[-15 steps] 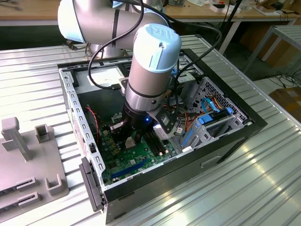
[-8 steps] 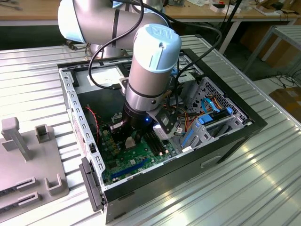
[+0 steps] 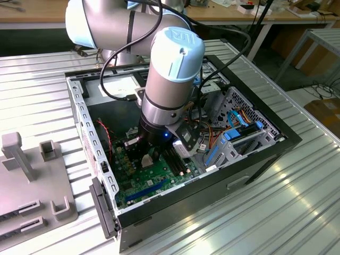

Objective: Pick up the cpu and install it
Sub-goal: 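Pick up the cpu and move it towards the insertion slot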

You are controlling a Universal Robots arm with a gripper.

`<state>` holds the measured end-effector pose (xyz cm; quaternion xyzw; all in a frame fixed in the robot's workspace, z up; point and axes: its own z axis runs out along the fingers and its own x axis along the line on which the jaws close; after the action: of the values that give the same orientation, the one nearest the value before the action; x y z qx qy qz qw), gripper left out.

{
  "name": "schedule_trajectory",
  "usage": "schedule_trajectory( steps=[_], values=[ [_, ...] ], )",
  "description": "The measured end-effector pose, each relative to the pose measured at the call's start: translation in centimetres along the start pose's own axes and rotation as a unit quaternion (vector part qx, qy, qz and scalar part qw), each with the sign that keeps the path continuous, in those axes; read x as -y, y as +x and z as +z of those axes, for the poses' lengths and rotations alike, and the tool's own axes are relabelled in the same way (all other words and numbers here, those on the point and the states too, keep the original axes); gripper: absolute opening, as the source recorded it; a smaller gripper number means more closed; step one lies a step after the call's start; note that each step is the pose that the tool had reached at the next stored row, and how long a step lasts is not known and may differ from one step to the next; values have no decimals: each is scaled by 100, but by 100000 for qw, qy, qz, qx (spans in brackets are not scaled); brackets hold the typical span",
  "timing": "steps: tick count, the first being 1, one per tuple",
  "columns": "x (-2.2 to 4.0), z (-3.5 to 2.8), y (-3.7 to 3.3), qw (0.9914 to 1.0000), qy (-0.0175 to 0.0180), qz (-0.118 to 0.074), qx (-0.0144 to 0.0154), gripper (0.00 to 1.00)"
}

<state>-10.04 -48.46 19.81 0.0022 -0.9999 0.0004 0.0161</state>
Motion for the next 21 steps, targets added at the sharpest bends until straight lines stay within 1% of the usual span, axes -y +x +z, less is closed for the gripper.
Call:
schedule_trajectory(
  steps=[3,5,6,8,12,17,20,21],
  values=[
    [1,-56,2,100000,53,-159,-37,55],
    [1,-67,2,100000,44,-220,-40,55],
    [2,-62,2,100000,52,-231,-47,55],
    [2,-31,2,100000,55,-251,-52,55],
    [2,-3,4,99999,66,-356,-17,55],
    [2,28,22,99996,71,-837,306,55],
    [1,29,26,99989,83,-1434,353,55],
    [0,21,26,99984,173,-1740,365,55]
  ],
)
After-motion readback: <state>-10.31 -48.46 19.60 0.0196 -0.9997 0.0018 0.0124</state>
